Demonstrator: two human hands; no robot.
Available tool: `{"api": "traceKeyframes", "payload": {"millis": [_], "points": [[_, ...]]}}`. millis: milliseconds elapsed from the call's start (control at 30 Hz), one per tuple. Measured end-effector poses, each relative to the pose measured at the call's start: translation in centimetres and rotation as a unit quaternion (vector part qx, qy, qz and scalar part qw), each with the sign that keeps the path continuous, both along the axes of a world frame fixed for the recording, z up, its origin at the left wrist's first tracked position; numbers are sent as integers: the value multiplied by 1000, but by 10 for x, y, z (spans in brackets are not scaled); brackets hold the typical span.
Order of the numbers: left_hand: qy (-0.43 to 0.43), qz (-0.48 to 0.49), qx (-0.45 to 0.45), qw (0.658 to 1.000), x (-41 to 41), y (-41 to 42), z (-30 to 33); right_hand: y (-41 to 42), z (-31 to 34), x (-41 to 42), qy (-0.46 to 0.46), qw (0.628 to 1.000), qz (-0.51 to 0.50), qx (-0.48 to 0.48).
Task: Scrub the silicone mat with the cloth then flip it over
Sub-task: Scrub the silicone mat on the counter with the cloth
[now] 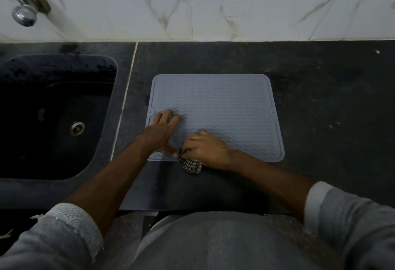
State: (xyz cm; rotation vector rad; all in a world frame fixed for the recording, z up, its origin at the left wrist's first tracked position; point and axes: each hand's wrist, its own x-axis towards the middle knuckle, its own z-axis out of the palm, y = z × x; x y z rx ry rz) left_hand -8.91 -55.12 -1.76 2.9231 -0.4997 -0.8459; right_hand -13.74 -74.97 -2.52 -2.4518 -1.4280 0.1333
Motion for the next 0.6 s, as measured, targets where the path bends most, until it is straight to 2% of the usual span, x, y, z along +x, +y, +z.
{"api": "traceKeyframes", "payload": {"millis": [267,467,600], "points": [[-7,-19,-23,1000,-3,8,-1,-76,5,-6,-14,999,-25,-20],[2,-25,-107,994,-3,55,3,-66,10,-6,24,998,-58,-15],[8,-35,-51,998,1,93,3,-27,19,-1,31,999,-37,19]]}}
